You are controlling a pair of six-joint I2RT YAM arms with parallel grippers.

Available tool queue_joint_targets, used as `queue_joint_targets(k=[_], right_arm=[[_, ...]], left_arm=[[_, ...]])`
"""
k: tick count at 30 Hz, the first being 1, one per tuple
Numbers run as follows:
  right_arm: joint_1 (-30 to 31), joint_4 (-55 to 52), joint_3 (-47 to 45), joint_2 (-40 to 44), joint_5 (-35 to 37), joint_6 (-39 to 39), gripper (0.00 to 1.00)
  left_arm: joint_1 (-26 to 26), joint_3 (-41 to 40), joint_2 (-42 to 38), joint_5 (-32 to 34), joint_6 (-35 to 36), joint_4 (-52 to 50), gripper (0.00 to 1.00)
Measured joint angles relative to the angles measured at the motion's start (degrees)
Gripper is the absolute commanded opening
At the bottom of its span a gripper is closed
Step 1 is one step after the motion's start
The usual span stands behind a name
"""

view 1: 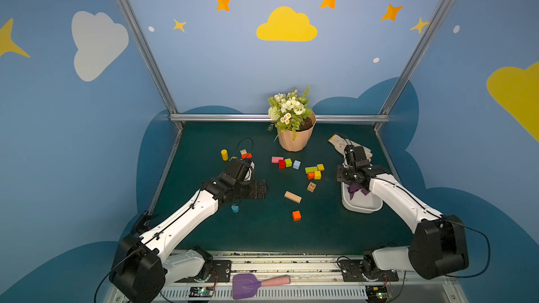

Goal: Pick purple bricks into the storage bin
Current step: Place the building block in the storage box.

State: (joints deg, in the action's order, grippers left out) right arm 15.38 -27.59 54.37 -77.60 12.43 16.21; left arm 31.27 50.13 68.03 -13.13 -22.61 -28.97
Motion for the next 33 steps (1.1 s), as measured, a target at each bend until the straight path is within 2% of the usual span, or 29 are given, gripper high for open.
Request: queue_joint_targets(k=[8, 16, 33], right_arm=[[-7.19, -0.55, -2.36, 3.80, 2.19, 4.52, 0.31], [-12.04, -0.63, -3.96, 4.15, 2.97, 6.38, 0.30], [-16.83, -0.96, -6.23, 1.84, 1.53, 9.53, 0.30]], left_arm=[[2.62, -2.69, -3.72, 2.54, 2.36, 2.84, 1.00], [3.74, -2.80, -3.93, 3.52, 3.54, 3.39, 1.00], [4.24, -2.80, -2.01, 3.17, 3.93, 3.41, 1.00]])
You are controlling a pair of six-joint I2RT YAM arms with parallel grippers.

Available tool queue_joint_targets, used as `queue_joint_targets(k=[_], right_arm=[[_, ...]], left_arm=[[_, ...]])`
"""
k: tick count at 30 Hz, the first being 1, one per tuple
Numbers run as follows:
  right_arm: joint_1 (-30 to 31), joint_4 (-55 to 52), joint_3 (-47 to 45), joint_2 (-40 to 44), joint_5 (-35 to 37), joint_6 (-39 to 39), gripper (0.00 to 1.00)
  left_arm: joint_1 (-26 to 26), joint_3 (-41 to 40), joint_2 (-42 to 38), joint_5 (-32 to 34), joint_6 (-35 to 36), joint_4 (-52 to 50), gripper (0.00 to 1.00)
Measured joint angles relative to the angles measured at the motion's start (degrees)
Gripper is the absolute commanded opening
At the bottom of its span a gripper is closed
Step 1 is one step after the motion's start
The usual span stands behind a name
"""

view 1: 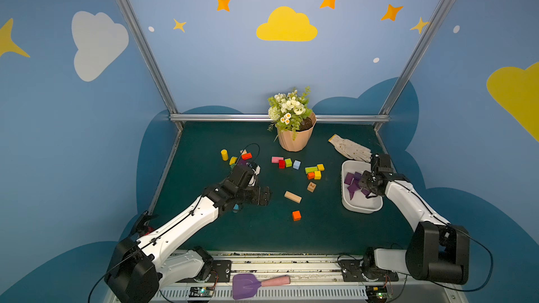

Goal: Pick purple bricks into the storage bin
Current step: Place the building block in the storage box.

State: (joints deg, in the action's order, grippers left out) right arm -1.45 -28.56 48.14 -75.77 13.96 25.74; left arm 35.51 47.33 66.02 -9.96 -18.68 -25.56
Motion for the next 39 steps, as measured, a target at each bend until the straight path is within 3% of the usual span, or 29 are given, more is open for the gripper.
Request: queue_joint_targets(k=[12, 26, 39], right_arm=[[0.74, -2.36, -0.79, -1.88, 0.22, 2.38, 0.29], [6.12, -4.37, -2.47, -4.22, 1.73, 7.15, 0.30], [6.56, -5.40, -0.44, -10.75, 0.04, 9.75, 0.33]], left_arm=[[0.20, 0.00, 0.22, 0.02, 0.02, -0.02, 1.00], [0.26, 0.00, 0.22, 0.20, 0.02, -0.13, 1.00], [0.28, 0.00, 0.20, 0.44, 0.04, -0.44, 1.00]])
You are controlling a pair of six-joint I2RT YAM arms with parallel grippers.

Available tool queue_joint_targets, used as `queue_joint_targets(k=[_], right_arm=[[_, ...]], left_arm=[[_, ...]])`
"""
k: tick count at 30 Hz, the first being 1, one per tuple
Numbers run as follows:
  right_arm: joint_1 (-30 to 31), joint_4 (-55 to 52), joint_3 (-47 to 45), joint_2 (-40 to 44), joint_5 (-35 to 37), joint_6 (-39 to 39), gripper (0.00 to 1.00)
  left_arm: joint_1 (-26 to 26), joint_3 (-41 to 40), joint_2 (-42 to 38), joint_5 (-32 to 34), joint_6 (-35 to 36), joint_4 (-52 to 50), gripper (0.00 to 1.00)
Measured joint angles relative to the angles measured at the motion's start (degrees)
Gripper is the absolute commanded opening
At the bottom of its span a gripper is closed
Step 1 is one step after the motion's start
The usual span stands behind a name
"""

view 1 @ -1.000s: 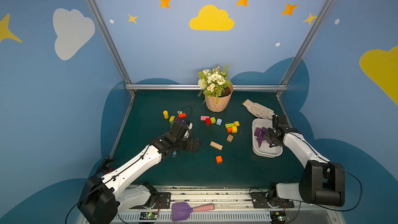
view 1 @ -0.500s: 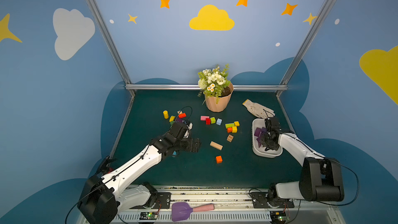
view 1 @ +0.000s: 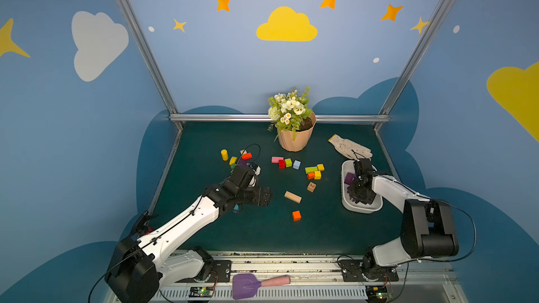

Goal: Pick purple bricks into the storage bin
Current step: Place the building block in the storage box.

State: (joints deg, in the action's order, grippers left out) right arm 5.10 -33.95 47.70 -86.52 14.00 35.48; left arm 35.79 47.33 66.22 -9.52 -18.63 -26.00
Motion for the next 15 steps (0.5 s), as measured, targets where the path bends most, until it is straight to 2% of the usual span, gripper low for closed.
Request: queue_joint_targets(k=[15], right_arm=[[0.00, -1.22, 0.02, -0.11, -0.66, 0.76, 0.53]], left_arm=[[0.02, 0.04, 0.00, 1.07, 0.00, -0.57, 1.00]])
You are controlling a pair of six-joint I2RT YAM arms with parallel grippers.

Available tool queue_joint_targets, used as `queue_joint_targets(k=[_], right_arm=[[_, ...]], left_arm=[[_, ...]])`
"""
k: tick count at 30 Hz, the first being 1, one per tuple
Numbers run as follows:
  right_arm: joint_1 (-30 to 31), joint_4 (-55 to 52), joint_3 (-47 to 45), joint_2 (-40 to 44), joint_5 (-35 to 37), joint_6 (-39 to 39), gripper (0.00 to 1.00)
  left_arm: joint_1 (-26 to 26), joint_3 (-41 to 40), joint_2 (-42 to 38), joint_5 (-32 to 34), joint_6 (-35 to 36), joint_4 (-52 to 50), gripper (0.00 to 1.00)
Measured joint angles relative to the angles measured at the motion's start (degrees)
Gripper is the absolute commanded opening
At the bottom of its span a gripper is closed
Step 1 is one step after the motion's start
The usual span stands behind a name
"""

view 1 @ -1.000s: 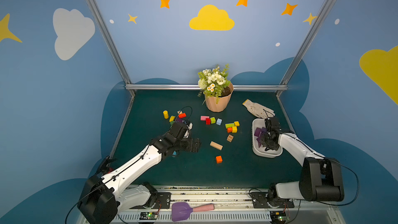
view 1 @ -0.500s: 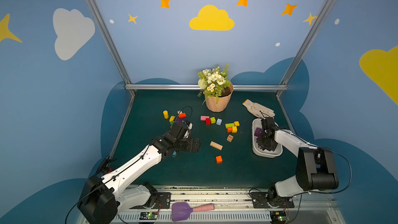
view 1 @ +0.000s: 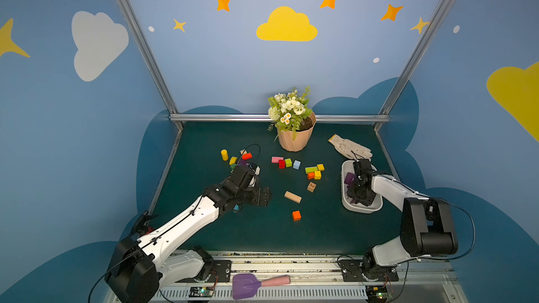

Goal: Pick purple bricks into the storage bin
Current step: Place the building block in the storage box, then pick up the building block from the center of the board.

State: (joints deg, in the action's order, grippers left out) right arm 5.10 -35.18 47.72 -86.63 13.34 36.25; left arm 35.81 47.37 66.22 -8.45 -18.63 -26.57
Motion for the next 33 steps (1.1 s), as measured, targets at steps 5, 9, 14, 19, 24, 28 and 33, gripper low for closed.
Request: queue_joint_targets(k=[5, 9, 14, 19, 24, 28, 33], right_arm=[[0.00, -1.05, 0.09, 1.66, 0.07, -0.07, 0.59], [0.00, -2.32, 0.35, 4.31, 0.33, -0.26, 0.65], [0.26, -3.74, 0.87, 9.38, 1.11, -0.70, 0.72], [0.44, -4.15, 0.94, 14.16, 1.44, -1.92, 0.78], [0.70, -4.09, 1.73, 16.96, 1.55, -4.24, 0.82], [1.53, -3.06, 2.19, 19.21, 0.61, -6.73, 0.83], [3.63, -0.42, 2.19, 21.57, -0.48, -9.62, 0.83]], left_arm=[[0.00, 0.31, 0.00, 0.31, 0.00, -0.50, 1.00], [-0.02, 0.42, 0.02, 0.72, 0.02, -0.57, 1.00], [-0.02, 0.42, 0.55, 2.12, 0.22, -0.63, 1.00], [-0.02, 0.42, 1.36, 4.61, 0.70, -1.09, 1.00], [0.00, 0.92, 1.29, 8.94, 1.49, -3.37, 1.00], [-0.02, 1.99, 0.26, 13.25, 1.57, -5.16, 1.00], [-0.02, 3.91, -2.32, 18.38, 0.76, -6.34, 1.00]])
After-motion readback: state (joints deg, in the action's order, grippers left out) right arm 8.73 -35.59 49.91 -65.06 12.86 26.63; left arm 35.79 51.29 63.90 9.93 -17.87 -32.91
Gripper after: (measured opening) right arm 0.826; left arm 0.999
